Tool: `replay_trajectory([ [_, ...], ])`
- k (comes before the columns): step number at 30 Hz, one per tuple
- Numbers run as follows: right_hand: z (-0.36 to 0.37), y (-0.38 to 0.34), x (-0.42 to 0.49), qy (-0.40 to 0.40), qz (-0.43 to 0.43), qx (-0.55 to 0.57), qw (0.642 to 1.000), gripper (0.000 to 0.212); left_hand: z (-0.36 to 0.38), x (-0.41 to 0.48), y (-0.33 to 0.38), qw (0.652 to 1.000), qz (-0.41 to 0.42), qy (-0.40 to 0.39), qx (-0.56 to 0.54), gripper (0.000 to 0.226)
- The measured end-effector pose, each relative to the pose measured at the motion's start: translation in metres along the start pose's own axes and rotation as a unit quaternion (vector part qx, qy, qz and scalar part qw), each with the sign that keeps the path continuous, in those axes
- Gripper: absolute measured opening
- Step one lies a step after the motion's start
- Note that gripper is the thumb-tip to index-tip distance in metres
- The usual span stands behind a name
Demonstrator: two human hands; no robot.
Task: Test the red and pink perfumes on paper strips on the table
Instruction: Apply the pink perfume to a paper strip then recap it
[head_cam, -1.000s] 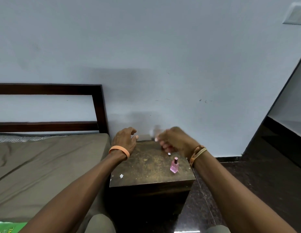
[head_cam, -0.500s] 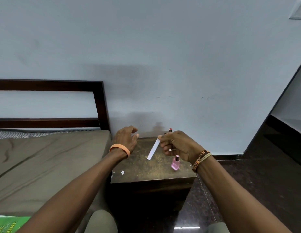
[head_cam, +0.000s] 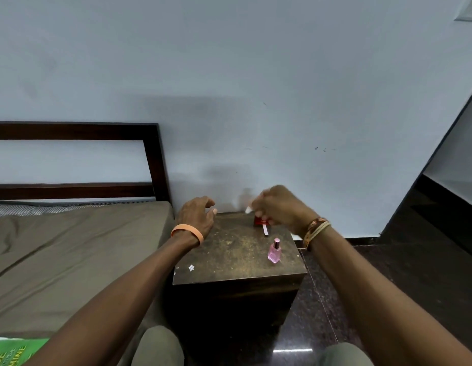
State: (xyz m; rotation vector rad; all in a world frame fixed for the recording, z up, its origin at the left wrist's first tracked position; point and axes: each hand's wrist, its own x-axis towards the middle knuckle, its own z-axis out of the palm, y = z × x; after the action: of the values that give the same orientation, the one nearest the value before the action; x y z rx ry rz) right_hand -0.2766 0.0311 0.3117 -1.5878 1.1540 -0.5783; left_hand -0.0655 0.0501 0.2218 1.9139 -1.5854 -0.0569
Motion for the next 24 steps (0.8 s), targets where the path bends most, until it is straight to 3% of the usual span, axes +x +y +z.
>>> replay_trajectory([
  [1,0.005,0.006,0.0,0.009,-0.005,-0.046,0.999,0.017,0.0,0.0,0.0,1.0,-0.001,0.001,-0.003,0.025],
  [2,0.007,0.009,-0.001,0.006,0.001,-0.022,1.0,0.016,0.001,-0.001,0.0,1.0,-0.001,0.003,-0.005,0.025],
  [4,0.003,0.005,-0.004,-0.037,0.025,0.151,0.987,0.014,0.001,-0.001,0.0,1.0,0.002,0.001,-0.005,0.024],
  [6,-0.005,-0.003,-0.005,-0.087,0.034,0.308,0.947,0.014,-0.001,-0.001,0.0,1.0,0.003,0.002,-0.007,0.023],
  [7,-0.005,-0.004,-0.004,-0.089,0.041,0.317,0.943,0.014,-0.001,0.0,-0.001,1.0,0.002,0.003,-0.006,0.023],
  [9,0.003,0.004,-0.005,-0.044,0.044,0.129,0.99,0.017,-0.003,0.0,-0.001,1.0,0.001,0.008,-0.004,0.023],
  [11,0.011,0.012,-0.007,-0.019,0.018,0.008,1.0,0.02,-0.005,0.0,-0.002,1.0,-0.002,0.012,-0.004,0.023],
  [13,0.01,0.008,-0.006,-0.062,0.017,0.133,0.989,0.021,-0.005,-0.001,-0.003,1.0,-0.002,0.013,-0.004,0.024],
  [15,0.001,-0.004,-0.007,-0.106,0.019,0.299,0.948,0.018,-0.006,-0.002,-0.002,1.0,-0.003,0.008,-0.004,0.024],
  [17,-0.001,-0.006,-0.005,-0.093,0.024,0.274,0.957,0.016,-0.007,-0.003,-0.002,1.0,-0.003,0.007,-0.001,0.024],
  [19,0.007,0.002,-0.006,-0.042,0.023,0.091,0.995,0.017,-0.008,-0.003,-0.002,1.0,-0.006,0.01,-0.002,0.024],
  [20,0.009,0.004,-0.006,-0.022,0.017,0.051,0.998,0.017,-0.008,-0.003,-0.002,1.0,-0.006,0.011,-0.005,0.024],
  [22,0.007,0.002,-0.006,-0.047,0.019,0.137,0.989,0.016,-0.009,-0.004,-0.002,1.0,-0.005,0.011,-0.007,0.024],
  [24,-0.002,-0.008,-0.006,-0.092,0.014,0.287,0.954,0.015,-0.01,-0.003,-0.002,1.0,-0.001,0.009,-0.007,0.024],
])
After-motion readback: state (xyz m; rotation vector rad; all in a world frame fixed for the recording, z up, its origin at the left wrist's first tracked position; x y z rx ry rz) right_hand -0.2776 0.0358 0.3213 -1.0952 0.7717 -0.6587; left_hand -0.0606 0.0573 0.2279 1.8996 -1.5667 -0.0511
